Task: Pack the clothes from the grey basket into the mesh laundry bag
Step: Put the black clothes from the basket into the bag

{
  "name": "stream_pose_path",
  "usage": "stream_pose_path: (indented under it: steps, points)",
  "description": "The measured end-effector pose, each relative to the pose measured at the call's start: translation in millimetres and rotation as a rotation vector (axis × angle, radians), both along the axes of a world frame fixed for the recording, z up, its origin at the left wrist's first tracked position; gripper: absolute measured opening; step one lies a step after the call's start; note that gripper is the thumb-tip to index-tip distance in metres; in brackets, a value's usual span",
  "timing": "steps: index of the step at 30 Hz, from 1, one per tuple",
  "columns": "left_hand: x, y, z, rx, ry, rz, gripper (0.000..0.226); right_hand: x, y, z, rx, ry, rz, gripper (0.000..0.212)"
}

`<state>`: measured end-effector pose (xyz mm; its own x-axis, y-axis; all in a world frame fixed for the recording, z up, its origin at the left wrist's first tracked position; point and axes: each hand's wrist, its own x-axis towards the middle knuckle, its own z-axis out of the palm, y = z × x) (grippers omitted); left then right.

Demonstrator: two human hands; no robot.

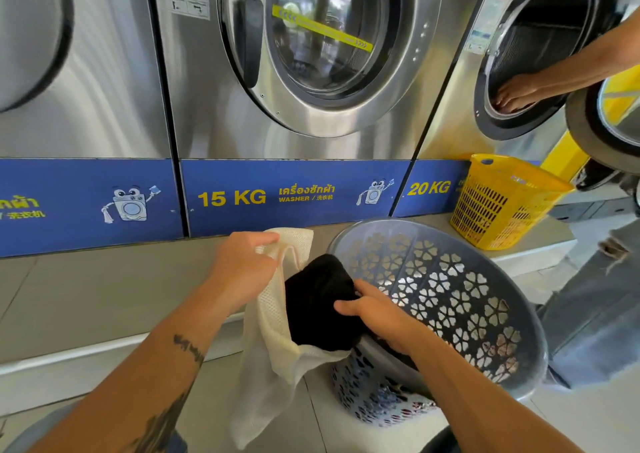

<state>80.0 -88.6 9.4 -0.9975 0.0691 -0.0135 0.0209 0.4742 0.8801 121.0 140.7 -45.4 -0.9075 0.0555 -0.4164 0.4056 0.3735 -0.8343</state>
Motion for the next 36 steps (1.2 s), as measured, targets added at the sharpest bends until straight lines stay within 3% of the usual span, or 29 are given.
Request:
stream_pose_path:
  steps: [3,7,10,12,17,21,23,25,27,29,30,33,36]
  points:
    - [1.4,0.4,0.2,-0.006,0.003,0.004,0.041,0.9,-4.6,0.0,0.106,0.098,-0.029,0.022]
    - [3.7,-0.7,0.1,-0.008,-0.005,0.002,0.042,4.1,-10.2,9.5,0.45,0.338,-0.063,0.017]
    - [3.7,-3.3,2.6,0.011,0.001,0.003,0.043,10.5,-20.5,23.1,0.651,0.686,-0.069,0.019]
    - [2.0,-5.7,6.7,0.04,0.01,0.02,0.042,17.1,-34.6,29.0,0.7,0.813,0.011,0.031]
    - [-0.6,-13.4,9.9,0.038,0.011,0.069,0.041,17.6,-55.9,15.5,0.943,0.481,0.632,0.058]
    - [0.2,-14.1,4.6,-0.006,-0.004,0.049,0.04,10.9,-26.5,23.6,0.458,0.483,0.355,0.05]
    - [0.1,-12.1,4.2,-0.016,-0.002,0.043,0.04,5.8,-12.8,17.4,0.366,0.485,0.176,0.051]
    - [-0.2,-8.6,4.1,-0.023,0.002,0.042,0.04,0.2,-2.5,5.8,0.459,0.315,0.102,0.067]
    - [0.3,-4.7,3.1,-0.029,0.01,0.036,0.04,0.1,6.0,-3.2,0.319,0.054,0.048,0.086]
    - [1.2,-1.8,1.8,-0.031,0.014,0.025,0.04,1.0,12.7,-8.0,0.046,-0.118,0.004,0.073]
    - [1.3,-1.0,1.2,-0.03,0.014,0.021,0.04,2.5,13.4,-7.3,0.001,-0.148,0.006,0.063]
    - [2.3,-0.2,0.2,-0.037,0.007,0.025,0.04,0.0,19.9,-17.3,0.097,-0.108,-0.017,0.048]
    - [3.8,-1.3,0.1,-0.05,0.002,0.016,0.04,-2.4,23.6,-15.4,0.357,0.049,0.007,0.042]
